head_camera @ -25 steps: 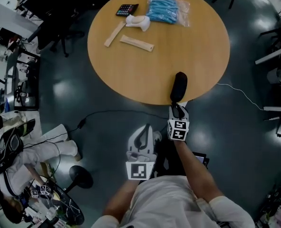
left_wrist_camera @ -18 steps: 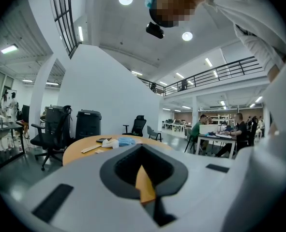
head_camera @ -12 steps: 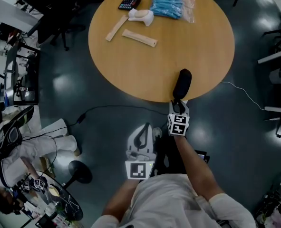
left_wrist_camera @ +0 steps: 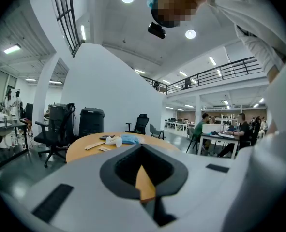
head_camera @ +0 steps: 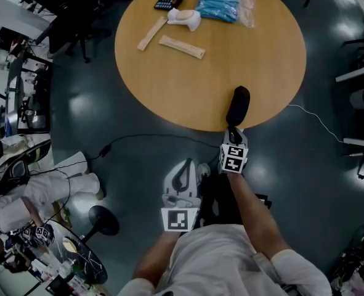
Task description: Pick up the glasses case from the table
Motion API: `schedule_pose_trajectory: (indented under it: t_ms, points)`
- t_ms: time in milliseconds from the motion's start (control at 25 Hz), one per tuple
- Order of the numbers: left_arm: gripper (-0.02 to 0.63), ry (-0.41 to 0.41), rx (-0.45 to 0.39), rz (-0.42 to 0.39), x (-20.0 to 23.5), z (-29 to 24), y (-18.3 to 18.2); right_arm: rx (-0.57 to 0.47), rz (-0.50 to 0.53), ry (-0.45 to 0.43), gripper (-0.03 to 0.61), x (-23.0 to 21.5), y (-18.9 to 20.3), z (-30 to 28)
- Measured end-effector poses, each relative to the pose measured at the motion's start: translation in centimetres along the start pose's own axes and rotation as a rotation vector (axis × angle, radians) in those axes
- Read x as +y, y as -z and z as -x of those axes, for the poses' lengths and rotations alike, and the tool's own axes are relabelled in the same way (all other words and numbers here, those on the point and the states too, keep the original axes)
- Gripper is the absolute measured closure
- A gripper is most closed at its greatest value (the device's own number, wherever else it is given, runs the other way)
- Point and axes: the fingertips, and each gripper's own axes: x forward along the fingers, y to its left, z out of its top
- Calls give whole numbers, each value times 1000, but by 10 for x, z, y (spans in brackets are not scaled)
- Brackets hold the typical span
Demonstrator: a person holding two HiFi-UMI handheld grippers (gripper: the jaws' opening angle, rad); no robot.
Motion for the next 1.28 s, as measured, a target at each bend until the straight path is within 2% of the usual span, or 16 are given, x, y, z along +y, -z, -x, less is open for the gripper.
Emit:
schedule_pose_trajectory:
  t_ms: [240, 400, 760, 920, 1040, 1280]
  points:
    - [607, 3, -7, 1, -3, -2, -2, 1, -16, -54, 525, 3, -4, 9]
    - [607, 12, 0, -1, -6, -4, -2, -19, 17, -81, 526, 4, -11, 19]
    - [607, 14, -14, 0, -10, -3, -13, -136, 97, -182, 529, 8, -47, 78]
    - [607, 26, -3, 23, -10, -3, -16, -183, 101, -280, 529, 16, -64, 114]
    - [607, 32, -20, 27, -12, 2, -23, -231, 147, -329, 531, 22, -76, 157]
    - [607, 58, -134, -11, -26, 27, -69, -430, 205, -322, 531, 20, -134, 271]
